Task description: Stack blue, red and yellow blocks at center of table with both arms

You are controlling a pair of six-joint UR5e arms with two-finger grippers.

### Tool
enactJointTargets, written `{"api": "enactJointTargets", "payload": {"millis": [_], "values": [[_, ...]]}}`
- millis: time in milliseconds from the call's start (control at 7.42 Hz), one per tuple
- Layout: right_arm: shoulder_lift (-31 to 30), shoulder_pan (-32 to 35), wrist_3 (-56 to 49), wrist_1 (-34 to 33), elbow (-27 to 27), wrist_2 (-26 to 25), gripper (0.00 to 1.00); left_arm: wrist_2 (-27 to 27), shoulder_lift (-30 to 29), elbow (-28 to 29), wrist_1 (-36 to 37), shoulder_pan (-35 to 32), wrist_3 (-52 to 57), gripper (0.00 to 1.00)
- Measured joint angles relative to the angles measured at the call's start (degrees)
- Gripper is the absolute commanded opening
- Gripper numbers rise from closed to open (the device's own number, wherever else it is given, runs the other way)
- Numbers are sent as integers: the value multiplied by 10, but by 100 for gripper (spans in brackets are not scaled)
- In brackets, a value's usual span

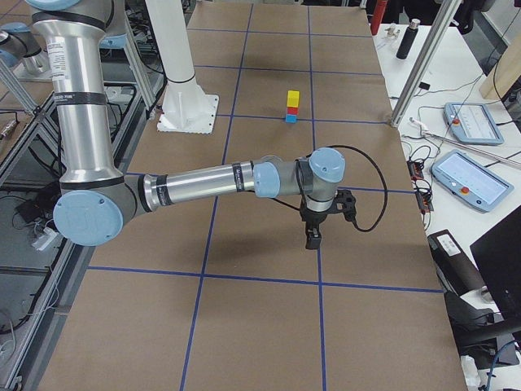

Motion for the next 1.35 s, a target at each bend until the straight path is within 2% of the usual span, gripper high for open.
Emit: {"api": "enactJointTargets", "payload": {"millis": [1347], "values": [[-2,0,0,2,0,0,100,0,23,-5,-6,-5,-36,99]]}}
